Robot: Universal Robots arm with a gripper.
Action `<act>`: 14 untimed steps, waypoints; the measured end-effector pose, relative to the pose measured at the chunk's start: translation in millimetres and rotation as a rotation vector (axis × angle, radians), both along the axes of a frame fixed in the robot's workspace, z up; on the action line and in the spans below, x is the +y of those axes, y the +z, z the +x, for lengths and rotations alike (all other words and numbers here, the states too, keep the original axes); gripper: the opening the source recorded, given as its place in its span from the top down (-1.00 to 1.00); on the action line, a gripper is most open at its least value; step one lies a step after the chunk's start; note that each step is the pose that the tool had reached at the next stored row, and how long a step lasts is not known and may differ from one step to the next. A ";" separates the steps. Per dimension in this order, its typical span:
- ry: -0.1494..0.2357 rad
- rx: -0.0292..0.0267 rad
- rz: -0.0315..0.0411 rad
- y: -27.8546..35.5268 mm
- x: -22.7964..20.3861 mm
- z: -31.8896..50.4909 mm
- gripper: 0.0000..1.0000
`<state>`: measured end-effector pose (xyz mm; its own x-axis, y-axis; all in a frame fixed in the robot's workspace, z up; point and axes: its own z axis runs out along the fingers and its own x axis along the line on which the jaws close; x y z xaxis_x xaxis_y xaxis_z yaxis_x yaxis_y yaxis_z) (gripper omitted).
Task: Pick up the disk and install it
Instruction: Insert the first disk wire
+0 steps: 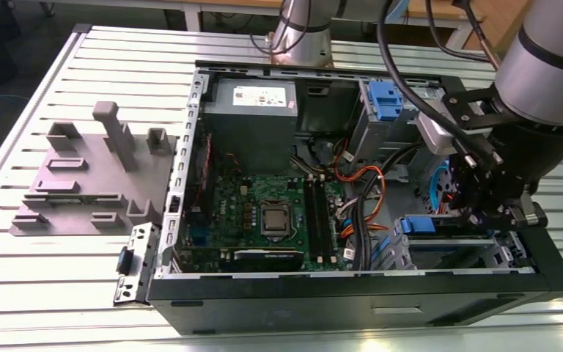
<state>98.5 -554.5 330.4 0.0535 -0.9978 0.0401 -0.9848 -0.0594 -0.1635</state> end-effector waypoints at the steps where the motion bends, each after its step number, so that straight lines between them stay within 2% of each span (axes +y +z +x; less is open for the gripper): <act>1: 0.000 0.0024 0.0002 0.8 0.0 0.2 0.36; 4: 0.000 0.0133 0.0002 2.7 0.1 1.3 0.36; 10: 0.000 0.0443 0.0001 6.2 0.2 6.0 0.39; 12: 0.000 0.0545 0.0000 6.9 0.2 7.8 0.66; 14: 0.000 0.0649 0.0003 6.9 0.2 10.3 0.66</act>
<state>108.7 -554.4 337.3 0.0558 -0.9978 0.0362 -0.9933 -0.0592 -0.0993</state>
